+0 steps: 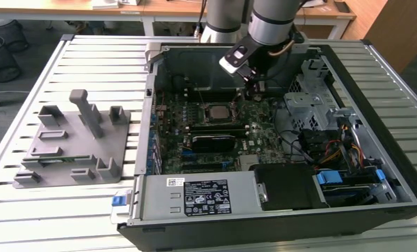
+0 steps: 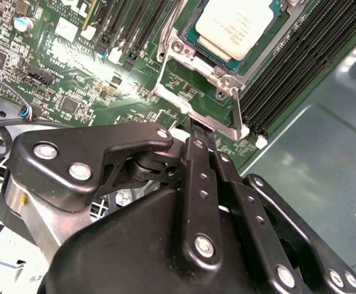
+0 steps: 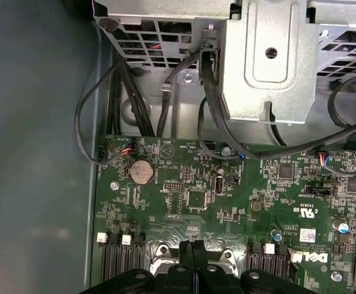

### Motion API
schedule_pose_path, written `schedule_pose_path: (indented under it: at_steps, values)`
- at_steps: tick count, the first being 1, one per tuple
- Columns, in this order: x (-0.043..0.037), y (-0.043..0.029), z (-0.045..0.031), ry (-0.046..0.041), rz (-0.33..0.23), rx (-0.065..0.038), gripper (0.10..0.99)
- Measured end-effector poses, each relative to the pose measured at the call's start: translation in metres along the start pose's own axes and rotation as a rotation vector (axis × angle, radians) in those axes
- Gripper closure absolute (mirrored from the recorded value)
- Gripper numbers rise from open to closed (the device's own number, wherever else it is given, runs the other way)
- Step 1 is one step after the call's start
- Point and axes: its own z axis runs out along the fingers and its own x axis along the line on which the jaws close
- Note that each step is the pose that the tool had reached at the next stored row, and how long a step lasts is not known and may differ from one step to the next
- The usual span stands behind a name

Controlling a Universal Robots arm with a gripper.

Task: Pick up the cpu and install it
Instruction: 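Close the cpu cover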

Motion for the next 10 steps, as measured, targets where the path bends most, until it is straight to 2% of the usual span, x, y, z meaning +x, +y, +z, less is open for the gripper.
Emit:
schedule_pose_path:
  at_steps: [10]
  values:
    - [0.0004, -0.0072, 0.0006, -0.0001, 0.0, 0.0, 0.98]
